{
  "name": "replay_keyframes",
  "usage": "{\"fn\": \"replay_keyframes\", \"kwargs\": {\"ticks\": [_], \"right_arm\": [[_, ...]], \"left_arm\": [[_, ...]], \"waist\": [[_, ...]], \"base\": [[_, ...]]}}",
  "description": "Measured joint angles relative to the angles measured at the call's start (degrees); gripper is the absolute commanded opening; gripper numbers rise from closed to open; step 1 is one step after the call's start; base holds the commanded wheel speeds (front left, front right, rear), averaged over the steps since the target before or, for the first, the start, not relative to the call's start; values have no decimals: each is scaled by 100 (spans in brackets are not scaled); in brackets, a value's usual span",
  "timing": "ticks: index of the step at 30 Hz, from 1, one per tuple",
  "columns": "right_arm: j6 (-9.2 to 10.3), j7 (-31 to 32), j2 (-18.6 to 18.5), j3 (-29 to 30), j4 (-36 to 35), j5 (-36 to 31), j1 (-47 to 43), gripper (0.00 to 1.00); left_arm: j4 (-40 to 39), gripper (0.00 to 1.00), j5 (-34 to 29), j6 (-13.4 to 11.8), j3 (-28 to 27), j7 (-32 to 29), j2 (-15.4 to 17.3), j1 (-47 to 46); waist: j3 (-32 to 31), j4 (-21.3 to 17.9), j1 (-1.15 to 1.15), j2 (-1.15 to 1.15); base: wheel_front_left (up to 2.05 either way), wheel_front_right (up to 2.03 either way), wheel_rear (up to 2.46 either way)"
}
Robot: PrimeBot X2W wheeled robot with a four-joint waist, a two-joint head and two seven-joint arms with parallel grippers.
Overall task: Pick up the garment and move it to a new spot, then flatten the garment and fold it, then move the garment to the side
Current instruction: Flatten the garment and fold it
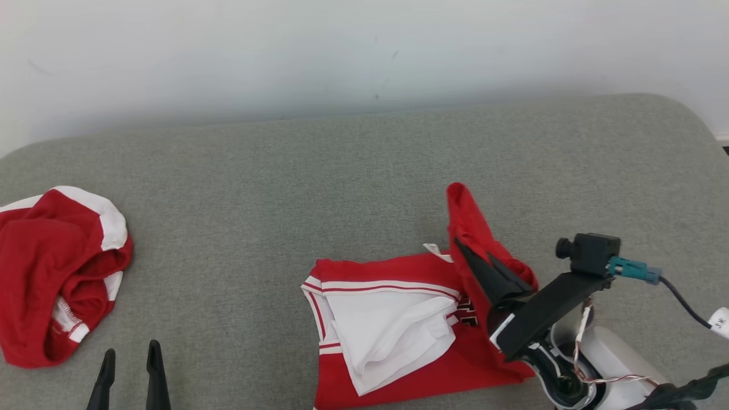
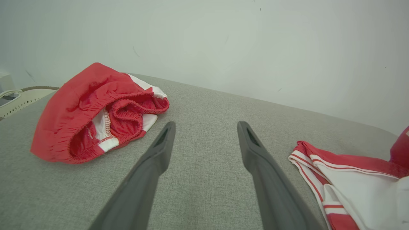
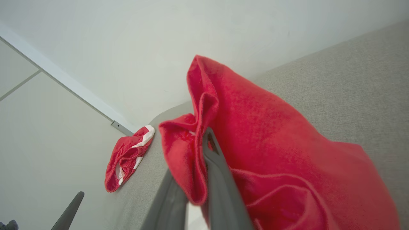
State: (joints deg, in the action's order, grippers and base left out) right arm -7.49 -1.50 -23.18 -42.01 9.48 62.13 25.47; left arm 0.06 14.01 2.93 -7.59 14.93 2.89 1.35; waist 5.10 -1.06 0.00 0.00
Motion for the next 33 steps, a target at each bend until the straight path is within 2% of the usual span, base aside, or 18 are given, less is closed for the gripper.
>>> {"fn": "replay_keyframes", "kwargs": {"ticks": [7,15,21,33], "right_arm": [[0,30,268,-339,-194,43,23,0],[0,47,612,-599,-47,-18,221,0],[1,38,877,-821,438,-144,322,0],[0,-367,1403,-1056,1684,-189,728,0]], "left_arm": [[57,100,18,0,121,0,1,-65],[120,100,44,1,254,0,0,-147],[138,100,53,0,349,0,0,-194],[194,100,79,-1,466,0,0,-339]], "waist": [[11,191,0,0],[70,333,0,0],[110,407,0,0],[246,547,0,0]], "base": [[0,0,0],[0,0,0],[0,0,0],[0,0,0]]}}
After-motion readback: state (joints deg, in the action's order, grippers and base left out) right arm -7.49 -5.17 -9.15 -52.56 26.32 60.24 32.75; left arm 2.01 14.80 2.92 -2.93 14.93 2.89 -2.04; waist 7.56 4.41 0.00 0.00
